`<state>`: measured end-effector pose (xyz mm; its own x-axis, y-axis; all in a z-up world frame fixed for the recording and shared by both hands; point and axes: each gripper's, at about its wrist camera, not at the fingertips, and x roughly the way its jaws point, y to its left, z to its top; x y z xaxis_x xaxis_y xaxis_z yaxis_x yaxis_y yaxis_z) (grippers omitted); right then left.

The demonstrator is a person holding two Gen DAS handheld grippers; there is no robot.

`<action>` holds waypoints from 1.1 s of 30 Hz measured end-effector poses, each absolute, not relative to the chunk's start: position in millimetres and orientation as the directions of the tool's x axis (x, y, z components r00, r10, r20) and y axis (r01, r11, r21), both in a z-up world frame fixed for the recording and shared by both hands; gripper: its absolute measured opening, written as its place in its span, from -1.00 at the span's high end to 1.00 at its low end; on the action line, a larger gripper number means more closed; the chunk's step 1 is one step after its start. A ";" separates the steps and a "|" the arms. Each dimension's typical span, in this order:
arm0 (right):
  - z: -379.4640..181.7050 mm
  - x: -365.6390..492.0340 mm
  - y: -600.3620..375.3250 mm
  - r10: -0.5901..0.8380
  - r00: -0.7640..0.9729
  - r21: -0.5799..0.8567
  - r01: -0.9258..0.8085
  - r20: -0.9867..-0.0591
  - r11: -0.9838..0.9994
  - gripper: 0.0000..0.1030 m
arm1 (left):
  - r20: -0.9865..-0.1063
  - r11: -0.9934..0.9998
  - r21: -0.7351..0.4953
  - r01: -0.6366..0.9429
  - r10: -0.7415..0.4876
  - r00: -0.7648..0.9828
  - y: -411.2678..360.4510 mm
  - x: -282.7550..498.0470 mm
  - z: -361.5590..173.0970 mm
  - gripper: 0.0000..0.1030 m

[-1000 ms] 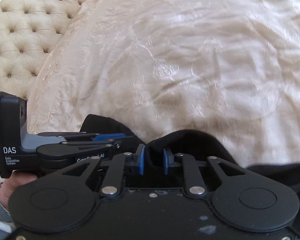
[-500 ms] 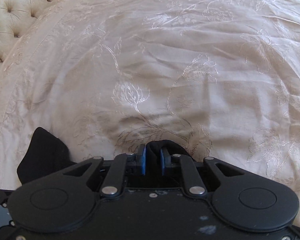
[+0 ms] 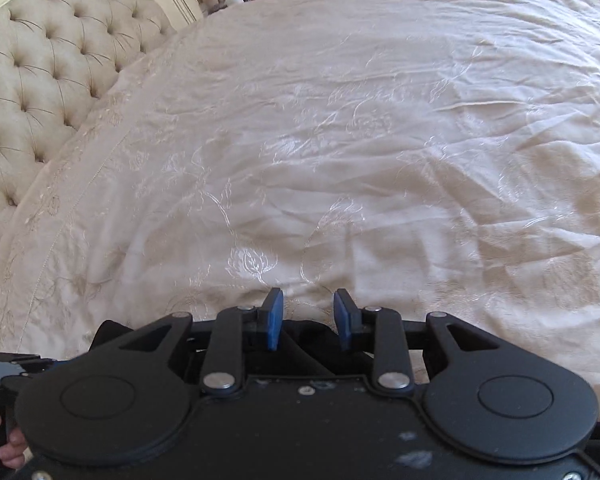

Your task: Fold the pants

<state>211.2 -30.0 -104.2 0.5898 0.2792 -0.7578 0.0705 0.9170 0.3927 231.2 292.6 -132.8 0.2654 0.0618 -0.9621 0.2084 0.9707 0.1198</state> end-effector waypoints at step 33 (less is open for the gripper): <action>-125.5 84.9 -141.5 0.099 0.573 0.245 0.183 -0.813 0.952 0.43 | -0.927 0.835 0.082 0.544 -0.137 0.350 30.2 158.1 -136.6 0.31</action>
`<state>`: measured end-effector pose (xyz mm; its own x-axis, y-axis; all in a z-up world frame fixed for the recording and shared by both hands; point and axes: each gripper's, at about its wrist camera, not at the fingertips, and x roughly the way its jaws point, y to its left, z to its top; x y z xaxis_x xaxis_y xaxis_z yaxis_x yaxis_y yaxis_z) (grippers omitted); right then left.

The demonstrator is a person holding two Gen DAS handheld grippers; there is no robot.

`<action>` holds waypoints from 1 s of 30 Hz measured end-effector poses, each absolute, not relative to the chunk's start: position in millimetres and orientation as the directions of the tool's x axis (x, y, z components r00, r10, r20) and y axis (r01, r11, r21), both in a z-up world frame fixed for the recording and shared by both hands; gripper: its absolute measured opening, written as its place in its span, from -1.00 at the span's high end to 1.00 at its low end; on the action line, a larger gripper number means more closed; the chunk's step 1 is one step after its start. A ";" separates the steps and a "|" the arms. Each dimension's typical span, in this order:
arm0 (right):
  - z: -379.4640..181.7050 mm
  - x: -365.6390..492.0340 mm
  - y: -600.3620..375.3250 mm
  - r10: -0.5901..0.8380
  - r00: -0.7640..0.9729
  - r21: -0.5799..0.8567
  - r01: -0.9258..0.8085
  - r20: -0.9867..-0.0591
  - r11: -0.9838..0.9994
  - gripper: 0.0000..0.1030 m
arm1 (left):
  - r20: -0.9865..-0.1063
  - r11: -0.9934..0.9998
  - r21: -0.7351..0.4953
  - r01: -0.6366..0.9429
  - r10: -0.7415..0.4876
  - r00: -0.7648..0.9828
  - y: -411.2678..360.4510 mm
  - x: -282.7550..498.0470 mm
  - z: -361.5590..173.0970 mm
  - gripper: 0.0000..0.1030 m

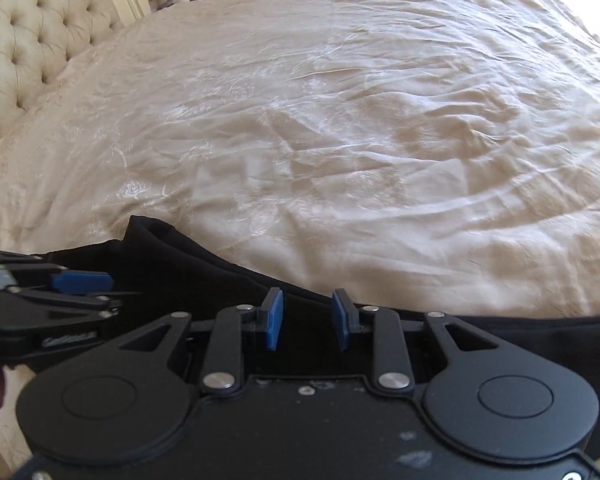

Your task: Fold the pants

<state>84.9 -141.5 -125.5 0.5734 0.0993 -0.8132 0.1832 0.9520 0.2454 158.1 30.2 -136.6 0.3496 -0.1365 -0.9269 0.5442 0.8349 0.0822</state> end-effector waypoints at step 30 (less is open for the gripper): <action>-170.9 -48.5 -472.9 0.077 0.408 0.229 0.340 -0.910 0.912 0.11 | -0.910 0.879 0.159 0.450 -0.047 0.413 -110.5 84.6 -107.3 0.28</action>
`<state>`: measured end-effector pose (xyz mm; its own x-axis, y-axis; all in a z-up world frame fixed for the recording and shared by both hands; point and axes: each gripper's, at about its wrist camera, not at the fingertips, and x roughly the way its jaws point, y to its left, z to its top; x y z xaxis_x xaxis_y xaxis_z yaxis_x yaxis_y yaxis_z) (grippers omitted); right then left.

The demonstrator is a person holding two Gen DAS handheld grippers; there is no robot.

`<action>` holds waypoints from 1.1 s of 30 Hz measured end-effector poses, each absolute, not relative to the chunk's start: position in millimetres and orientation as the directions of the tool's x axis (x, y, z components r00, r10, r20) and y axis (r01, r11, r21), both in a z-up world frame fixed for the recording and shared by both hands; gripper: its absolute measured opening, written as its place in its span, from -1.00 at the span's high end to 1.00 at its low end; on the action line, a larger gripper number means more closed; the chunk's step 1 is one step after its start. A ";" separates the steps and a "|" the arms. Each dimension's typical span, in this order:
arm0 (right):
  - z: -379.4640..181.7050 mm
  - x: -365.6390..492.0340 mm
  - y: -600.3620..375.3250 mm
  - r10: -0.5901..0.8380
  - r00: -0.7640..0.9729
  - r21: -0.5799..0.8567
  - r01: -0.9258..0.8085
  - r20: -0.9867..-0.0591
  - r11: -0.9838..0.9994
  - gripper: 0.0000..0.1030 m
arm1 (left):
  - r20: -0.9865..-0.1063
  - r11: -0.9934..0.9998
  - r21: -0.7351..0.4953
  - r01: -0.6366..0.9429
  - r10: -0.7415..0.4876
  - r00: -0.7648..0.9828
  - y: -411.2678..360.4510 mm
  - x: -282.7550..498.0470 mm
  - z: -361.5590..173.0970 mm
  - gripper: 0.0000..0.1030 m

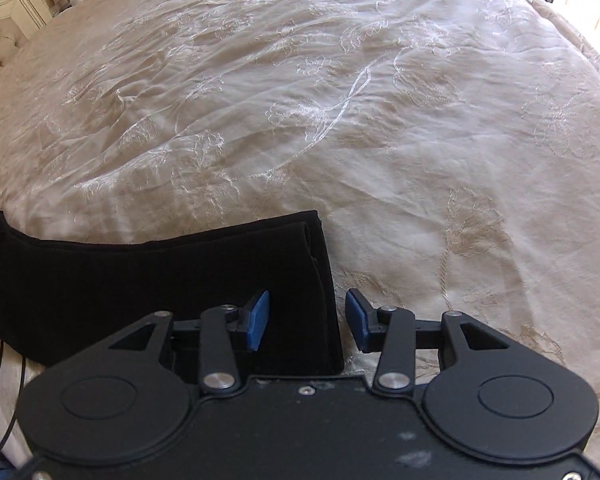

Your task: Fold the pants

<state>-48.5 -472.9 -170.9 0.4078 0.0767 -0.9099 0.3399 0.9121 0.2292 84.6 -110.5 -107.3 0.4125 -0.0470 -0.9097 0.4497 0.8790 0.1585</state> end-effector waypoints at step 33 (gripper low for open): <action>-113.5 -71.9 -477.4 0.222 0.617 0.536 0.386 -0.755 0.751 0.84 | -0.938 0.745 0.076 0.663 -0.172 0.301 -241.7 70.4 -143.2 0.28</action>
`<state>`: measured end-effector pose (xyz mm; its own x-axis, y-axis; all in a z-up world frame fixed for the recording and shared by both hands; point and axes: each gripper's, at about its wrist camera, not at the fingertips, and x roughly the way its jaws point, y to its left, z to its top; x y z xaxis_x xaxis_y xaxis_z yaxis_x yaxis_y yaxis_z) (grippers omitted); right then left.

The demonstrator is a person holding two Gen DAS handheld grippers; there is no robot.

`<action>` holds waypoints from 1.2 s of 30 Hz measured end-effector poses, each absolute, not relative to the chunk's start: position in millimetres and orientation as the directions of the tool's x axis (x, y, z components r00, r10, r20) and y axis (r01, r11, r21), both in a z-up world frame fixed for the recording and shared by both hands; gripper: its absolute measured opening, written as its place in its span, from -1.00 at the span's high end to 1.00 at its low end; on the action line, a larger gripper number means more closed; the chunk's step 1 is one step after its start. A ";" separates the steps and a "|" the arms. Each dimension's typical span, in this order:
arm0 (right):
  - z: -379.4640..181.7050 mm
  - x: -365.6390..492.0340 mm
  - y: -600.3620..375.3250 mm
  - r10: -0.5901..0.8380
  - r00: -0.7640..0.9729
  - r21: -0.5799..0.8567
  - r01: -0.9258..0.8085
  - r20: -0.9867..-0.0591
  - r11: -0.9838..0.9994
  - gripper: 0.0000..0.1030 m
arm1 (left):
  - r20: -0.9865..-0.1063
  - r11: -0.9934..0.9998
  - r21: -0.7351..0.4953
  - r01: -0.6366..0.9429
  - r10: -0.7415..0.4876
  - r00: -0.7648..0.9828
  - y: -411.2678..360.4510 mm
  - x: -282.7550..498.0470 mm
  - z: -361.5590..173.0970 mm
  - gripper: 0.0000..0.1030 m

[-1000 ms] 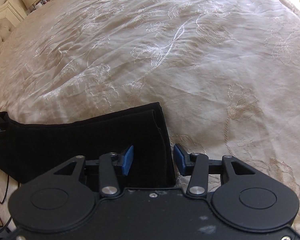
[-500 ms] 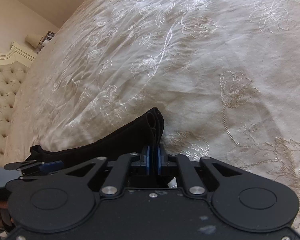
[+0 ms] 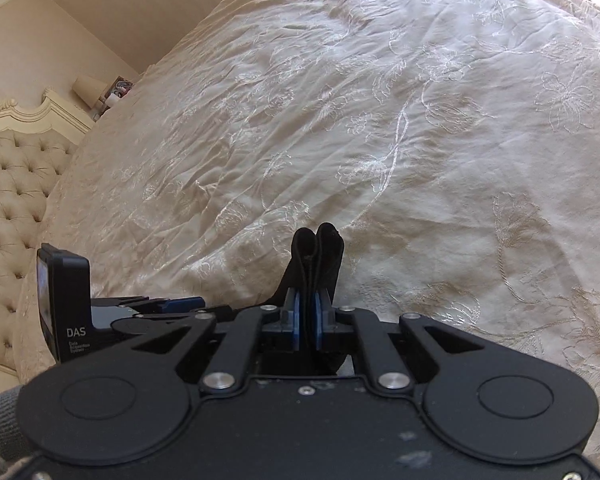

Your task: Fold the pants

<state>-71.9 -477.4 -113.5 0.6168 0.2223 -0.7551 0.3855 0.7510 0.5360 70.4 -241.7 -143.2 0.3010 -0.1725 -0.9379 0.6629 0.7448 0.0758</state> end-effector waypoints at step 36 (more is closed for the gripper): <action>-125.3 54.8 -131.8 0.244 0.556 0.429 0.229 -0.794 0.874 0.67 | -0.938 0.858 -0.003 0.513 -0.180 0.295 22.3 143.5 -112.8 0.29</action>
<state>54.8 -131.8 -125.3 0.5564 0.2442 -0.7942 0.2293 0.8736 0.4293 143.5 22.3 -112.8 0.2949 -0.1797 -0.9385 0.5129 0.8584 -0.0032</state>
